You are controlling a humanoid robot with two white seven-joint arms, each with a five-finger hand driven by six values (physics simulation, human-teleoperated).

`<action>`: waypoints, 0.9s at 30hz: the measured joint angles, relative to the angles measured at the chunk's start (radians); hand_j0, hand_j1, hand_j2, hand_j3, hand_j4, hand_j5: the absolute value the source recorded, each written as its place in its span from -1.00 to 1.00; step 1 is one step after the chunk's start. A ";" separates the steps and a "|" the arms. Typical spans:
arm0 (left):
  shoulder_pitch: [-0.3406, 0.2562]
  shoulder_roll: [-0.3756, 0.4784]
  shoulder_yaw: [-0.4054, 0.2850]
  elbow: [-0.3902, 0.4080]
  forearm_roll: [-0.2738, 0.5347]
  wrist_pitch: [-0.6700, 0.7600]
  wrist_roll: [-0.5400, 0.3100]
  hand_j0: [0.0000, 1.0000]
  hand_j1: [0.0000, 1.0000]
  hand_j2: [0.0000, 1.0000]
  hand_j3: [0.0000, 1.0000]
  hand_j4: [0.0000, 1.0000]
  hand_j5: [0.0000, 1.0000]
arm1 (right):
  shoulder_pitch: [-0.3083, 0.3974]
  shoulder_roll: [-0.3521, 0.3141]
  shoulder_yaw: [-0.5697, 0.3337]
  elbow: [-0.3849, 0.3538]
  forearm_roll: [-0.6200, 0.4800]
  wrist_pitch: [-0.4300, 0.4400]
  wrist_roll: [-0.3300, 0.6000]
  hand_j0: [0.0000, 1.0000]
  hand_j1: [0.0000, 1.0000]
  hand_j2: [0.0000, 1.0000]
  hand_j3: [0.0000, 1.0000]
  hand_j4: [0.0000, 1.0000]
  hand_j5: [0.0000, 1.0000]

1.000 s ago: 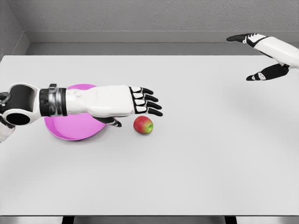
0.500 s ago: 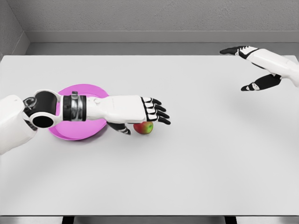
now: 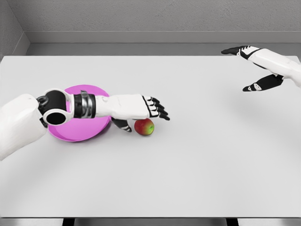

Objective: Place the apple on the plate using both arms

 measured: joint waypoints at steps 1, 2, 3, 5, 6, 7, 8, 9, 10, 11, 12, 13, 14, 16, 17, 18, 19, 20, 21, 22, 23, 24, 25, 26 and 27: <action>0.000 -0.001 -0.003 0.001 0.000 -0.001 0.000 1.00 1.00 1.00 1.00 1.00 1.00 | 0.000 0.000 0.000 0.000 0.000 0.000 0.000 1.00 1.00 1.00 1.00 1.00 1.00; -0.003 -0.002 -0.008 0.002 0.000 -0.001 -0.004 1.00 1.00 1.00 1.00 1.00 1.00 | 0.000 0.000 0.000 0.000 0.000 0.000 0.000 1.00 1.00 1.00 1.00 1.00 1.00; -0.005 -0.002 -0.012 0.003 -0.001 0.000 -0.009 0.99 0.99 0.99 0.99 0.99 0.99 | 0.000 0.000 0.000 0.000 0.000 0.000 0.000 1.00 1.00 1.00 1.00 1.00 1.00; -0.005 -0.004 -0.018 0.003 -0.002 0.000 -0.020 0.95 0.95 0.95 0.95 0.95 0.95 | 0.000 0.000 0.000 -0.001 0.000 0.000 0.000 1.00 1.00 1.00 1.00 1.00 1.00; -0.005 -0.004 -0.020 0.003 -0.005 0.000 -0.025 0.92 0.92 0.92 0.92 0.92 0.92 | 0.000 0.000 0.000 -0.001 0.000 0.000 0.000 1.00 1.00 1.00 1.00 1.00 1.00; -0.005 -0.005 -0.021 0.004 -0.009 0.000 -0.028 0.91 0.91 0.91 0.91 0.91 0.91 | 0.000 0.000 0.000 -0.001 0.000 0.000 0.000 1.00 1.00 1.00 1.00 1.00 1.00; -0.005 -0.006 -0.022 0.004 -0.013 0.001 -0.031 0.90 0.90 0.90 0.90 0.90 0.90 | 0.000 0.000 0.001 -0.001 0.000 0.000 0.000 1.00 1.00 1.00 1.00 1.00 1.00; -0.006 -0.007 -0.023 0.005 -0.019 0.001 -0.033 0.87 0.87 0.87 0.87 0.87 0.87 | 0.000 0.000 0.001 -0.001 0.000 0.000 0.000 1.00 1.00 1.00 1.00 1.00 1.00; -0.006 -0.008 -0.024 0.005 -0.024 0.001 -0.038 0.86 0.86 0.86 0.86 0.86 0.86 | 0.000 0.000 0.001 -0.002 0.000 0.000 0.000 1.00 1.00 1.00 1.00 1.00 1.00; -0.006 -0.009 -0.024 0.005 -0.028 0.002 -0.043 0.85 0.85 0.85 0.85 0.85 0.85 | 0.000 0.000 0.001 -0.002 0.000 0.000 0.000 1.00 1.00 1.00 1.00 1.00 1.00; -0.006 -0.009 -0.025 0.005 -0.030 0.002 -0.047 0.82 0.82 0.82 0.82 0.82 0.82 | -0.002 0.000 0.001 -0.002 0.000 0.000 0.000 1.00 1.00 1.00 1.00 1.00 1.00; -0.011 -0.010 -0.025 0.005 -0.032 0.002 -0.050 0.76 0.76 0.76 0.76 0.76 0.76 | -0.002 0.000 0.001 -0.003 0.000 0.000 0.000 1.00 1.00 1.00 1.00 1.00 1.00; -0.015 -0.011 -0.026 0.005 -0.034 0.002 -0.053 0.74 0.74 0.74 0.74 0.74 0.74 | -0.002 -0.003 0.001 -0.004 0.000 0.000 0.000 1.00 1.00 1.00 1.00 1.00 1.00; -0.018 -0.012 -0.026 0.005 -0.035 0.002 -0.059 0.73 0.73 0.73 0.73 0.73 0.73 | -0.002 -0.007 0.001 -0.007 0.000 0.000 0.000 1.00 1.00 1.00 1.00 1.00 1.00; -0.018 -0.015 -0.027 0.005 -0.036 0.002 -0.063 0.73 0.73 0.73 0.73 0.73 0.73 | -0.002 -0.008 0.001 -0.008 0.000 0.000 0.000 1.00 1.00 1.00 1.00 1.00 1.00; -0.018 -0.017 -0.027 0.006 -0.036 0.003 -0.066 0.73 0.73 0.73 0.73 0.73 0.73 | -0.002 -0.009 0.000 -0.008 0.000 0.000 0.000 1.00 1.00 1.00 1.00 1.00 1.00; -0.018 -0.020 -0.027 0.006 -0.036 0.003 -0.068 0.73 0.73 0.73 0.73 0.73 0.73 | -0.002 -0.009 0.000 -0.009 -0.001 0.000 0.000 1.00 1.00 1.00 1.00 1.00 1.00; -0.018 -0.021 -0.027 0.007 -0.037 0.004 -0.069 0.73 0.73 0.73 0.73 0.73 0.73 | -0.002 -0.010 0.000 -0.009 0.000 0.000 0.000 1.00 1.00 1.00 1.00 1.00 1.00; -0.018 -0.022 -0.027 0.007 -0.038 0.004 -0.070 0.73 0.73 0.73 0.73 0.73 0.73 | -0.002 -0.011 0.000 -0.010 -0.001 0.000 0.000 1.00 1.00 1.00 1.00 1.00 1.00; -0.018 -0.025 -0.027 0.008 -0.041 0.004 -0.071 0.73 0.73 0.73 0.73 0.73 0.73 | -0.002 -0.011 0.000 -0.010 -0.001 0.000 0.000 1.00 1.00 1.00 1.00 1.00 1.00; -0.018 -0.028 -0.027 0.008 -0.043 0.005 -0.072 0.73 0.73 0.73 0.73 0.73 0.73 | -0.002 -0.011 0.000 -0.010 -0.001 0.000 0.000 1.00 1.00 1.00 1.00 1.00 1.00; -0.018 -0.030 -0.027 0.009 -0.046 0.005 -0.073 0.73 0.73 0.73 0.73 0.73 0.73 | -0.003 -0.011 0.000 -0.011 -0.001 0.000 0.000 1.00 1.00 1.00 1.00 1.00 1.00; -0.018 -0.032 -0.027 0.009 -0.047 0.005 -0.073 0.73 0.73 0.73 0.73 0.73 0.73 | -0.006 -0.011 0.000 -0.011 -0.001 0.000 0.000 1.00 1.00 1.00 1.00 1.00 1.00; -0.018 -0.034 -0.027 0.010 -0.048 0.006 -0.073 0.73 0.73 0.73 0.73 0.73 0.73 | -0.006 -0.011 0.000 -0.011 -0.001 0.000 0.000 1.00 1.00 1.00 1.00 1.00 1.00; -0.018 -0.035 -0.028 0.012 -0.051 0.006 -0.074 0.72 0.72 0.72 0.72 0.72 0.72 | -0.006 -0.012 0.000 -0.012 -0.001 0.000 0.000 1.00 1.00 1.00 1.00 1.00 1.00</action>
